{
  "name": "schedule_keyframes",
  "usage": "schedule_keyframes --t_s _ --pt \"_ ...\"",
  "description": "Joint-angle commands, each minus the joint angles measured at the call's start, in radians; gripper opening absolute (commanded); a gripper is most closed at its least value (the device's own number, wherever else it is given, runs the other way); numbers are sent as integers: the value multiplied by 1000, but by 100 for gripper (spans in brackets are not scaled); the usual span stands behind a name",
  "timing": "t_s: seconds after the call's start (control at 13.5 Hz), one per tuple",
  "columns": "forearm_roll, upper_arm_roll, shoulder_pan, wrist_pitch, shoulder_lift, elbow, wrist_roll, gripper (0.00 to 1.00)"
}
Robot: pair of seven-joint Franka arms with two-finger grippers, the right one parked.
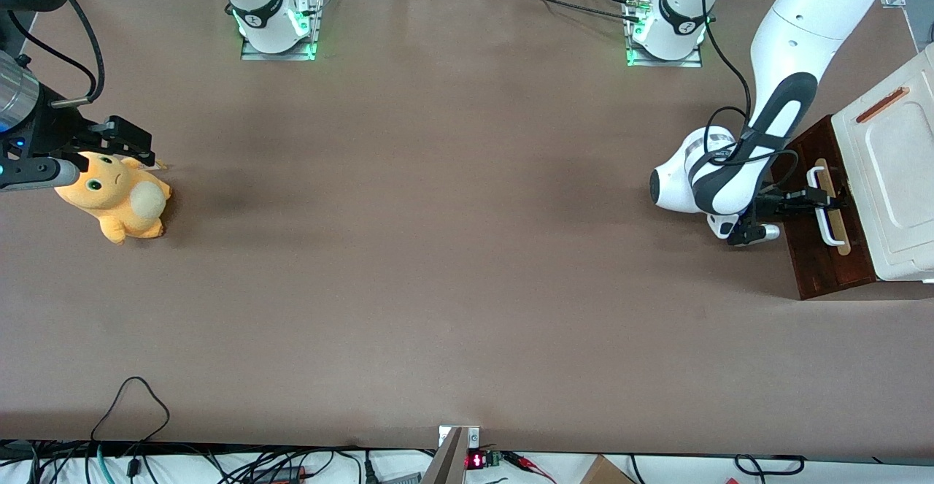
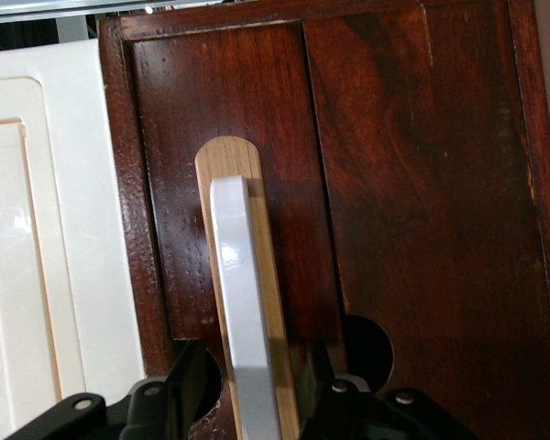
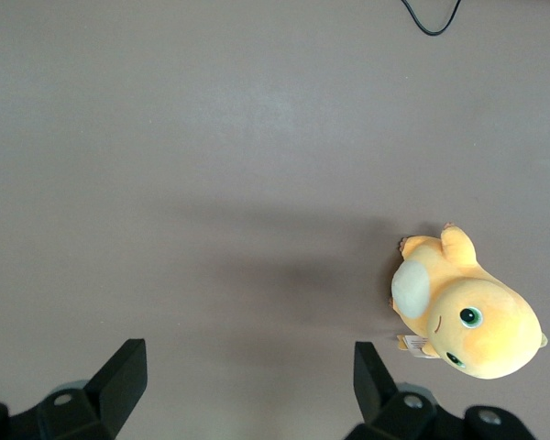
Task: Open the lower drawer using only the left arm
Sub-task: 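Close the left gripper around the white bar handle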
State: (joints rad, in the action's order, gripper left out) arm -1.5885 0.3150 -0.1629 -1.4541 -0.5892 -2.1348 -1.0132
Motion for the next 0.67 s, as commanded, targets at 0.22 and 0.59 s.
schedule_keyframes --t_s 0.22,0.59 --pt "-25 7 -17 17 -17 21 -7 43" --pt "-25 9 -20 17 -18 24 -8 32"
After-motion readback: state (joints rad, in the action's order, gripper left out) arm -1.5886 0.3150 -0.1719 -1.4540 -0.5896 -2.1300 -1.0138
